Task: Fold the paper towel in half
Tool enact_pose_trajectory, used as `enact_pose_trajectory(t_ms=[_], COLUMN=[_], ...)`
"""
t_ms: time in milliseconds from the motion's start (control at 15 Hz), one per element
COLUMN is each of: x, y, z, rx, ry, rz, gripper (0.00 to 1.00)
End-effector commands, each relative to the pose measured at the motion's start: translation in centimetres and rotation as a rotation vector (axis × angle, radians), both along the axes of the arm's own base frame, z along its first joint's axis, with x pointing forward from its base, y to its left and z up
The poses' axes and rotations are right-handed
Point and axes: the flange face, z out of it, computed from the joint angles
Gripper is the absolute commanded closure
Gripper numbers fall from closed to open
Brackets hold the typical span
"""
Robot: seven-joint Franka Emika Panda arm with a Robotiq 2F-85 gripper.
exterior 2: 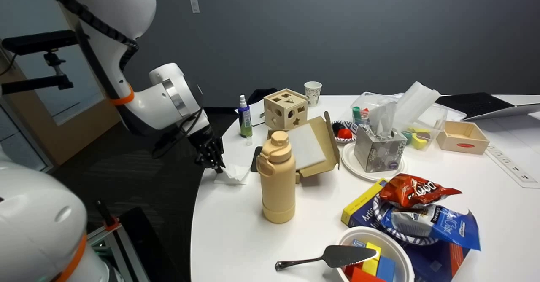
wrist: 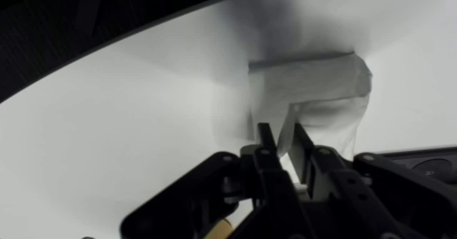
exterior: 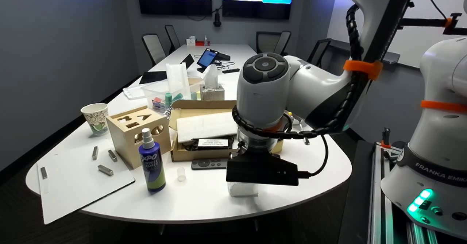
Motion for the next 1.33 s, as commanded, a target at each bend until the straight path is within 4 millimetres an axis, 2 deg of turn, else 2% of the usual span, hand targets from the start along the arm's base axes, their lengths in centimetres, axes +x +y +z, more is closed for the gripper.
enact_pose_trajectory(t_ms=[0, 400, 667, 1267], x=[-1.1, -2.4, -2.0, 2.4], y=[-0.4, -0.2, -0.4, -2.4], z=[0.8, 1.6, 1.8, 0.2], rx=[0.012, 0.01, 0.014, 0.084], ry=[-0.031, -0.048, -0.057, -0.014], rz=[-0.013, -0.029, -0.027, 0.044], gripper=[0.49, 0.03, 0.0, 0.0])
